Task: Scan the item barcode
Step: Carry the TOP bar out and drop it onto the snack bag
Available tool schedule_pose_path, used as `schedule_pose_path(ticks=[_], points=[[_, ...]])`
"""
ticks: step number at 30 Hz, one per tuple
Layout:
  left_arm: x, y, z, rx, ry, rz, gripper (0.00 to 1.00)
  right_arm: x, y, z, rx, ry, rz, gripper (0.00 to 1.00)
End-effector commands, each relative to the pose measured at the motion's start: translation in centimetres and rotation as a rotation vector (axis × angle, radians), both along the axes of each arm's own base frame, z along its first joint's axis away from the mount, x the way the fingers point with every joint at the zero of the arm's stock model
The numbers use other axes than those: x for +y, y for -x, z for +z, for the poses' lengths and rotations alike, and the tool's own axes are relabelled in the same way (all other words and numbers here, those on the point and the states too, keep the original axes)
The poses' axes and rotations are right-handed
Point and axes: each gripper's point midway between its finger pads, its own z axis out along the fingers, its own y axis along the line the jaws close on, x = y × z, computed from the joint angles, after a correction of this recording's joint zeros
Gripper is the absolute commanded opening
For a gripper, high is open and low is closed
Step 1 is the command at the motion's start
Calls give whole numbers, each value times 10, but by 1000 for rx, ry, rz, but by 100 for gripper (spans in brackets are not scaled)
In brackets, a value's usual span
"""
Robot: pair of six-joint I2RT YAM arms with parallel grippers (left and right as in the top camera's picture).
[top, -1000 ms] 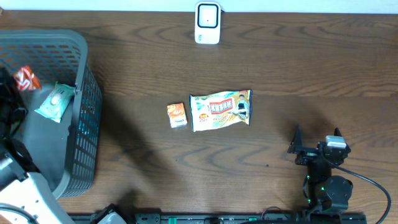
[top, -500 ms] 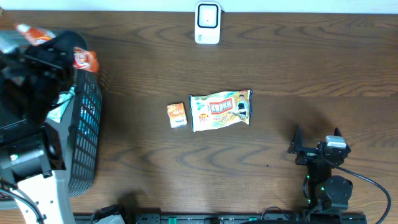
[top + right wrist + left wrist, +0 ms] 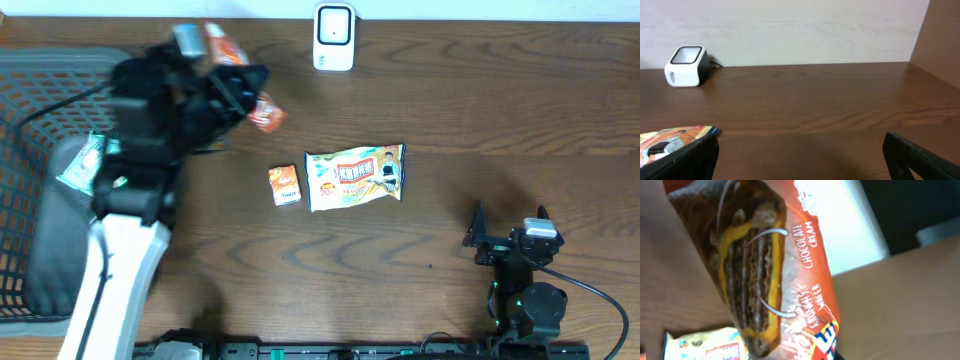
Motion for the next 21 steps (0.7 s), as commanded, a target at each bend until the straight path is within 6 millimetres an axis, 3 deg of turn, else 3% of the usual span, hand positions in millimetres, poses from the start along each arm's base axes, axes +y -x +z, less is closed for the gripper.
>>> schedule_pose_path(ticks=[1,10,16,21], points=[[-26,-13,-30,31,-80,-36,8,-2,0,-1,3,11,-8,99],[-84,-23,-130,244,-175,-140,8,-2,0,-1,3,11,-8,99],[-103,-24,-199,378,-255,-159,8,-2,0,-1,3,11,-8,99],[-106,-23,-242,458,-311,-155,8,-2,0,-1,3,11,-8,99]])
